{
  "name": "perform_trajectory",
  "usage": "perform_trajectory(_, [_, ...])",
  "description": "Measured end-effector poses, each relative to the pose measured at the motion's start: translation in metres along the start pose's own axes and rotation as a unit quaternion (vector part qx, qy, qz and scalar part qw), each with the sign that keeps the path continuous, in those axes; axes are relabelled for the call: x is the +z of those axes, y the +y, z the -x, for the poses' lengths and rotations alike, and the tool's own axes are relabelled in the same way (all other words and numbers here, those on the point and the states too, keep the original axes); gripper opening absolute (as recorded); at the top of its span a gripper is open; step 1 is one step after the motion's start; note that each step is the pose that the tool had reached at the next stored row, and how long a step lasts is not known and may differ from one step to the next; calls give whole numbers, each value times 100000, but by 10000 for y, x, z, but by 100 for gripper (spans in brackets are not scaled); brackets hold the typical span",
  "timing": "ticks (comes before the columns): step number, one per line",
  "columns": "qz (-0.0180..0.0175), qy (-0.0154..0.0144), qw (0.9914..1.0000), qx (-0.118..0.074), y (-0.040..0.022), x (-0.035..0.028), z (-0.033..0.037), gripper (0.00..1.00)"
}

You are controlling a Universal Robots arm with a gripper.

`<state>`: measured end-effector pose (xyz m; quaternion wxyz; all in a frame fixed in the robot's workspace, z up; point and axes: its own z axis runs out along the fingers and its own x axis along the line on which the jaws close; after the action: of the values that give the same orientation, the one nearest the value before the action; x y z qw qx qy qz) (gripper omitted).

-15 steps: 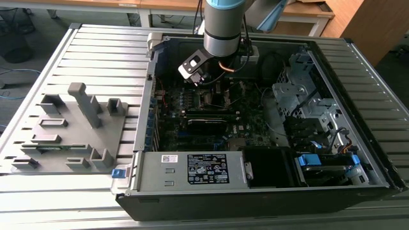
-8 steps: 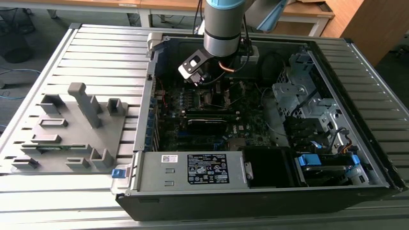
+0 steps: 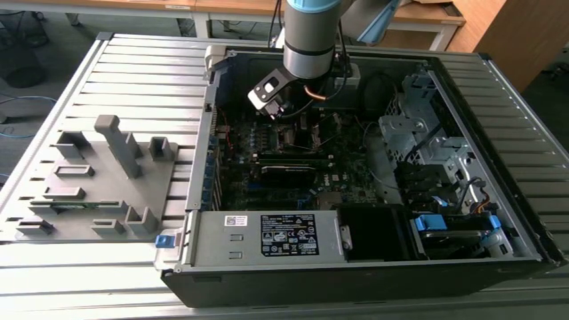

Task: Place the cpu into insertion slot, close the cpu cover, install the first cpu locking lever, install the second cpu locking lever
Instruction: 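Place the cpu into insertion slot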

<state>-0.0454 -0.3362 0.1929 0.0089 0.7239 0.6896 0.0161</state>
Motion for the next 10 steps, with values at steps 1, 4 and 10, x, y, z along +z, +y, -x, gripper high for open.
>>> perform_trajectory(1, [0, 11, 100000, 5, -1, 0, -4, 62])
perform_trajectory(4, [-3, 37, 100000, 4, -3, 1, -16, 62])
perform_trajectory(10, [-2, 56, 100000, 2, -3, 1, -19, 62])
